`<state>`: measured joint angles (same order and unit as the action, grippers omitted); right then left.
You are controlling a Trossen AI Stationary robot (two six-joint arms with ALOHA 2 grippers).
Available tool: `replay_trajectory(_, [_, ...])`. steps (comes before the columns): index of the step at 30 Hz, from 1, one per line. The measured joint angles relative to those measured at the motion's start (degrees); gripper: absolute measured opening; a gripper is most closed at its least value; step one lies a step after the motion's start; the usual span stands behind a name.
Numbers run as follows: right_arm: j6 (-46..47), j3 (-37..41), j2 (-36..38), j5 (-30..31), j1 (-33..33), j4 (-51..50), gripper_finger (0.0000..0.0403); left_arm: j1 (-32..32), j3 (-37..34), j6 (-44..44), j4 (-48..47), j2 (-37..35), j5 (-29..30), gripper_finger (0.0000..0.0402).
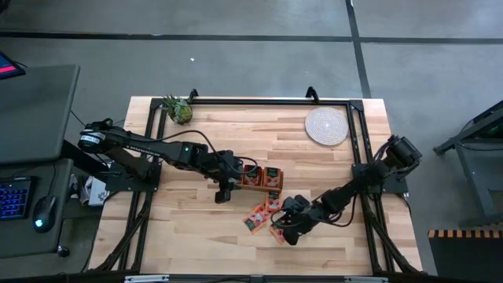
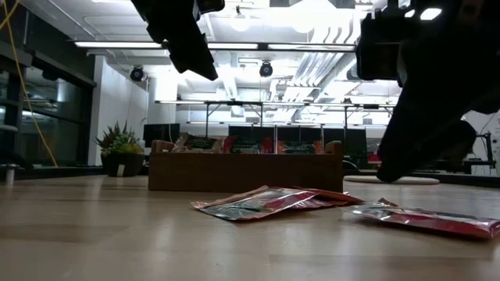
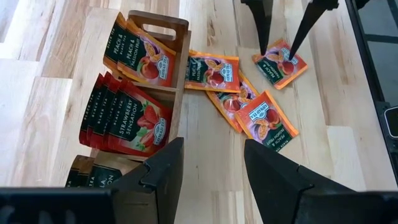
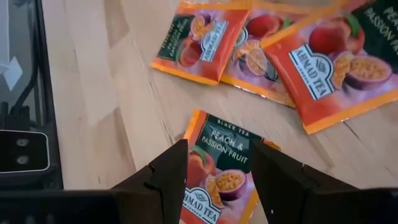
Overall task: Pick & Place Tea
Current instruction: Put the orange tea bag into the right section of the brown wooden organizer
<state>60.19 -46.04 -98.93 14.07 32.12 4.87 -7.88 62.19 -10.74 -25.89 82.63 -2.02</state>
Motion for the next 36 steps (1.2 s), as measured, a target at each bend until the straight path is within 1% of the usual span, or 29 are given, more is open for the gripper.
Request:
replay_trajectory(3, [-0.37,0.00,0.06,-0.09,-0.18,-0.50,0.0166,0.00,0.00,0.00,0.00,0.00,0.02,0.0167])
replay_trajectory(6, [-0.70,0.00,-0.37,-0.02,-0.25,-3.18,0.0171,0.00,0.00,0.00,0.00,0.00,0.02,0.0167])
replay_trajectory(8, [-1.21,0.01,-0.49,0.34,-0.30,-5.42,0.0180,0.00,0.00,0.00,0.02,0.00,0.02,0.0167])
replay_trajectory(12, [-2.20,0.00,-0.49,0.61,-0.93,-6.41,0.0206,0.00,0.00,0.00,0.01,0.00,0.04,0.0167])
replay_trajectory(16, [-2.40,0.00,-0.86,0.58,-1.48,-6.30,0.0230,0.00,0.00,-0.01,0.00,0.00,0.07,0.0167])
replay_trajectory(19, [-3.89,-0.03,-1.64,0.81,-1.49,-4.85,0.0239,0.00,0.00,-0.02,0.00,0.00,0.10,0.0167])
replay_trajectory(29, [-4.06,-0.28,-6.40,0.87,-1.49,1.49,0.0239,0.00,0.00,-0.02,-0.17,0.00,0.50,0.0167])
replay_trajectory(36, [-3.90,-0.24,-6.63,1.02,-0.33,0.84,0.0219,0.00,0.00,-0.02,-1.01,0.00,0.82,0.0167])
